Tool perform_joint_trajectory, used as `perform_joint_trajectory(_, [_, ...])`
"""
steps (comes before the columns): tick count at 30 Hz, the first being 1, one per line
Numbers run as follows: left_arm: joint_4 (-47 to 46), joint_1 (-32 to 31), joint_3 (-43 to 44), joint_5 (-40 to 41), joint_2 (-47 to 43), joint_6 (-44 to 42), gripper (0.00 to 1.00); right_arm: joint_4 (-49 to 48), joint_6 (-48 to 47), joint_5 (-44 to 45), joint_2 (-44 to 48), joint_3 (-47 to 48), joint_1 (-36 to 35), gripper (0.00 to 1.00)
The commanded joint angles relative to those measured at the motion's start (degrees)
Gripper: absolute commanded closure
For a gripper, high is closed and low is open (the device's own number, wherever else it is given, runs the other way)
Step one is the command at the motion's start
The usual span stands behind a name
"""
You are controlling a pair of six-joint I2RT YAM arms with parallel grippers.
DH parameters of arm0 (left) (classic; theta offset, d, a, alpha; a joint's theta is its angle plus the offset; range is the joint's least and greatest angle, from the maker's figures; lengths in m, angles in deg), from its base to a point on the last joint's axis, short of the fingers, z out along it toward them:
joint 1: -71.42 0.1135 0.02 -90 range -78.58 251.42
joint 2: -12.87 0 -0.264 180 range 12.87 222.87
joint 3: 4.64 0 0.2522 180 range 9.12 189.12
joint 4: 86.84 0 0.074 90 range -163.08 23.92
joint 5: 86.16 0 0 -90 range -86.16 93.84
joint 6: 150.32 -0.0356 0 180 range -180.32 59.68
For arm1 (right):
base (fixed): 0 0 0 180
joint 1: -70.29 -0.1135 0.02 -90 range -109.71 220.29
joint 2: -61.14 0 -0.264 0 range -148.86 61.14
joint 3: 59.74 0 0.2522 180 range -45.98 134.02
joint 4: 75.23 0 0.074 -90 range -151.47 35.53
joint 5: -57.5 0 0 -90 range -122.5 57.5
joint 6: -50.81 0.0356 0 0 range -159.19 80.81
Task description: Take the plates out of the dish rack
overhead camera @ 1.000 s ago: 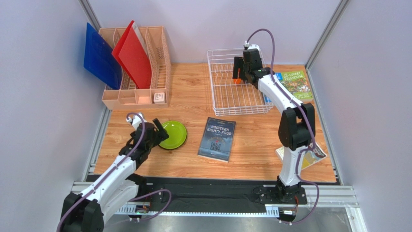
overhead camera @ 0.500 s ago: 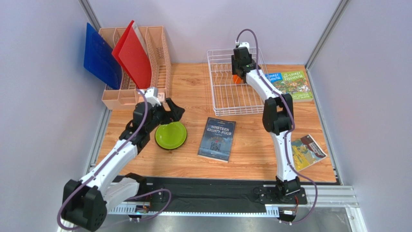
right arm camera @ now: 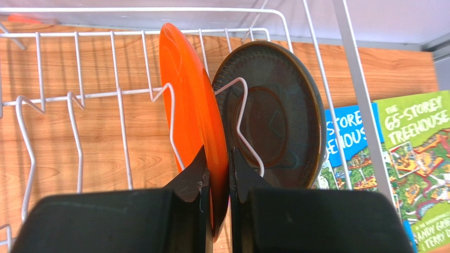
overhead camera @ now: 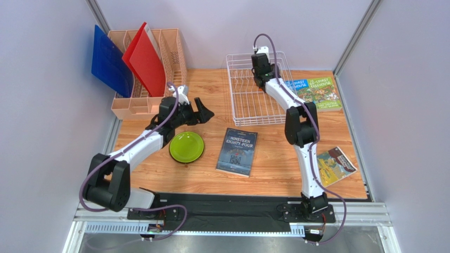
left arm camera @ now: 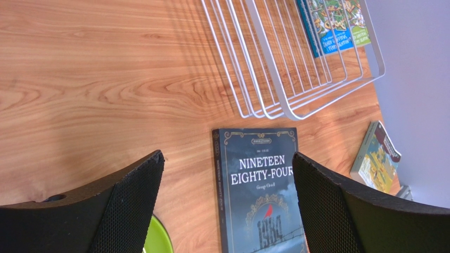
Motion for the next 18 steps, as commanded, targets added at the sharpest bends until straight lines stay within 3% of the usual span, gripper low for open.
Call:
perform_joint_trajectory(1, [-4.26, 0.02, 5.09, -2.08, 3.01, -0.47, 0.05, -9.54, -4.43, 9.38, 7.05, -3.13, -2.39, 1.00])
perform_joint_trajectory(7, [-5.05, 0.02, 8.26, -3.13, 5.91, 0.06, 0.04, -16.76, -7.51, 15.01, 14.43, -10.85, -4.41, 1.00])
perform_joint_trajectory(13, [-8.91, 0.02, 10.98, -6.38, 8.90, 1.98, 0.01, -13.35, -7.52, 19.06, 23.04, -12.88, -6.70, 1.00])
perform_joint_trajectory(16, [-12.16, 0.02, 13.00, -11.20, 11.44, 4.53, 0.01, -6.97, 0.36, 13.45, 29.28, -17.10, -6.53, 1.00])
perform_joint_trajectory(18, [-13.92, 0.02, 13.71, -12.80, 13.29, 6.20, 0.01, -2.82, 4.86, 3.89, 34.62, -21.66, -6.44, 0.99])
